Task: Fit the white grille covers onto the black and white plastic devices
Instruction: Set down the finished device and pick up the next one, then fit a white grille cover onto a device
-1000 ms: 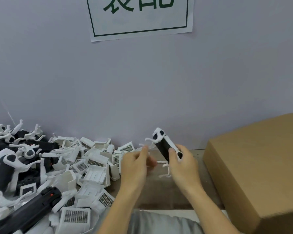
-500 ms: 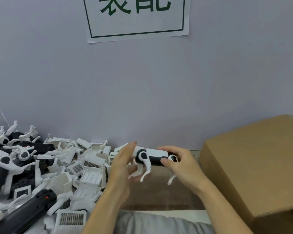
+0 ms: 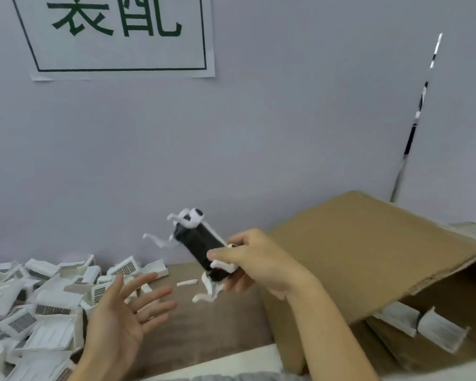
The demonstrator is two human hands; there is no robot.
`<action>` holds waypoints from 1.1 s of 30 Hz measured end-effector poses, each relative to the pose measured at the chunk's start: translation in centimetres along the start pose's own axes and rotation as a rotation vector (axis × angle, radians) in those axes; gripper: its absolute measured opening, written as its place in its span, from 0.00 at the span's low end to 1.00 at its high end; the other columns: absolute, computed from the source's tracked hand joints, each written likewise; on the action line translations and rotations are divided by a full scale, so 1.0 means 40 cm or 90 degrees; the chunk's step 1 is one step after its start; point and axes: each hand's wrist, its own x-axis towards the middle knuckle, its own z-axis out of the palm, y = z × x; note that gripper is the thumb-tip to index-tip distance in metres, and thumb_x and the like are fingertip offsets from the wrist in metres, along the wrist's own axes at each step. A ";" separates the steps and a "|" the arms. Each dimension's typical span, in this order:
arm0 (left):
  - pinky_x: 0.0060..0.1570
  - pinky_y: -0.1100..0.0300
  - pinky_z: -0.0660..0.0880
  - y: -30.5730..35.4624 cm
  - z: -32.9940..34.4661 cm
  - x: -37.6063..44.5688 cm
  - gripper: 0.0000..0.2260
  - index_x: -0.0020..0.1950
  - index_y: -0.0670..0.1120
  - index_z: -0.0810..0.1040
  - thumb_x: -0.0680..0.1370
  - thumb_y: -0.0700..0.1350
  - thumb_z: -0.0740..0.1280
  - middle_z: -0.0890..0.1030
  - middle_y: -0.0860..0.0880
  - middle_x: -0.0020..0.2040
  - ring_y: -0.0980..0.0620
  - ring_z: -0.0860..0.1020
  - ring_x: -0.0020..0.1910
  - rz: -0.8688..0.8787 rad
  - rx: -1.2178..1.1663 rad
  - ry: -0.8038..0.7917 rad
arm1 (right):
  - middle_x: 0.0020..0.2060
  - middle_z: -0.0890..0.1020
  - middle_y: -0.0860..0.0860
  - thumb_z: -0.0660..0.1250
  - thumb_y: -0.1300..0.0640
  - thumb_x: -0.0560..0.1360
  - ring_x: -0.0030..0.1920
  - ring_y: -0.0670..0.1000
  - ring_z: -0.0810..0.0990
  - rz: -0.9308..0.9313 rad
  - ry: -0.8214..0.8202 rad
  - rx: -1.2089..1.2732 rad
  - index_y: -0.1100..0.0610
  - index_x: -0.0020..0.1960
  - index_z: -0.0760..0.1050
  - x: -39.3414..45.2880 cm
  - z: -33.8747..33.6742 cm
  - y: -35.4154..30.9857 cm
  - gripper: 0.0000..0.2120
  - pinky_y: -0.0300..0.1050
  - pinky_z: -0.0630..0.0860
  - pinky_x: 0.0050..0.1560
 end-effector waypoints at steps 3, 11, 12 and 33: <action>0.18 0.58 0.74 -0.011 0.006 0.005 0.21 0.56 0.41 0.79 0.83 0.55 0.54 0.86 0.38 0.43 0.44 0.81 0.25 -0.021 0.033 0.028 | 0.36 0.83 0.54 0.66 0.53 0.80 0.27 0.48 0.80 -0.122 0.280 0.322 0.57 0.42 0.80 -0.021 -0.117 -0.045 0.11 0.37 0.73 0.27; 0.17 0.64 0.66 -0.044 0.044 0.027 0.17 0.52 0.39 0.81 0.83 0.49 0.57 0.84 0.40 0.37 0.45 0.75 0.21 -0.041 0.187 0.090 | 0.62 0.79 0.55 0.58 0.51 0.82 0.46 0.53 0.84 -0.008 0.451 0.168 0.59 0.80 0.57 0.000 -0.153 0.031 0.28 0.55 0.79 0.54; 0.17 0.64 0.66 -0.049 0.050 0.025 0.15 0.52 0.38 0.81 0.83 0.46 0.58 0.84 0.39 0.36 0.45 0.75 0.22 -0.027 0.221 0.097 | 0.54 0.82 0.55 0.59 0.54 0.81 0.47 0.54 0.84 0.000 0.408 0.088 0.60 0.79 0.58 0.018 -0.112 0.044 0.28 0.54 0.79 0.56; 0.57 0.52 0.71 0.482 -0.219 0.170 0.09 0.50 0.43 0.75 0.76 0.42 0.58 0.76 0.41 0.51 0.44 0.75 0.49 -0.576 1.663 -0.018 | 0.38 0.84 0.47 0.60 0.60 0.79 0.31 0.39 0.79 -0.002 0.026 -0.100 0.45 0.46 0.79 0.105 0.222 0.246 0.12 0.34 0.73 0.36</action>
